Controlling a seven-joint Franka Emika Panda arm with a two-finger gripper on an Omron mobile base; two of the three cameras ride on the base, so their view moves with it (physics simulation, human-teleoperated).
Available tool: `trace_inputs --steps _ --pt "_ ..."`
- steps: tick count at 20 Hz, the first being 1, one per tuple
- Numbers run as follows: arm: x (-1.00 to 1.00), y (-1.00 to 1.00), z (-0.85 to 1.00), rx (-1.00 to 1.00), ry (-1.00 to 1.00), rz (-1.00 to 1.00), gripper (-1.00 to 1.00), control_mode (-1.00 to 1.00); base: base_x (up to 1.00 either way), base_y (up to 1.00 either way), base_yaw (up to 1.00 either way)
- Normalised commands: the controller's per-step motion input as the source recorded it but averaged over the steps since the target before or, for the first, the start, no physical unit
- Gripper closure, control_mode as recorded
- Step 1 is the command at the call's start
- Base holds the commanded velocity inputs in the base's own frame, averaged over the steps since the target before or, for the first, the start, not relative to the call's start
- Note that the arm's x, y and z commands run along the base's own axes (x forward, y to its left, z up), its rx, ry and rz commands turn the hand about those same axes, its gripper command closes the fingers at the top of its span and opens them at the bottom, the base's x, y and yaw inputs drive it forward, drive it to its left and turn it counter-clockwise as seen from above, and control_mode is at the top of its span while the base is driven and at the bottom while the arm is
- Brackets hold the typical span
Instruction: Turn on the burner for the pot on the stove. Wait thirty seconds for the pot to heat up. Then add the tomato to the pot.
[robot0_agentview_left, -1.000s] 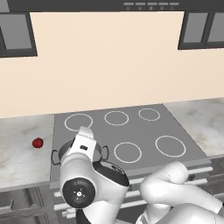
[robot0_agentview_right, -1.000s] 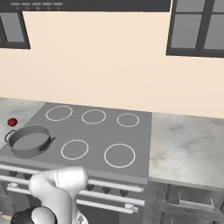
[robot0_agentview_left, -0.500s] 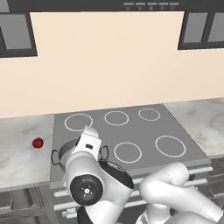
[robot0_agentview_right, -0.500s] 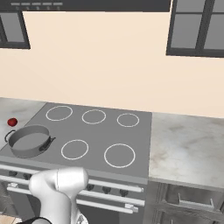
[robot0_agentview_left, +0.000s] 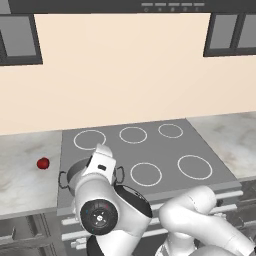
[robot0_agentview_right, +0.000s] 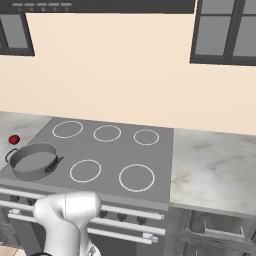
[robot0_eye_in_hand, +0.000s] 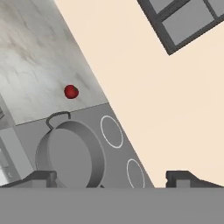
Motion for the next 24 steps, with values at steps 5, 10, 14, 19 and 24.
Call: trace_inputs --steps 5,10,14,19,24 --pt "0.0 0.0 0.0 0.0 0.0 0.0 -1.0 -1.0 0.0 0.0 0.0" --pt "0.0 0.0 0.0 0.0 0.0 0.0 -1.0 -1.0 0.0 0.0 0.0" --pt "0.0 0.0 0.0 0.0 0.0 0.0 -1.0 -1.0 0.0 0.0 0.0" --pt "0.0 0.0 0.0 0.0 0.0 0.0 -1.0 -1.0 0.0 0.0 0.0" --pt "0.0 0.0 0.0 0.0 0.0 0.0 -1.0 -1.0 0.0 0.0 0.0"
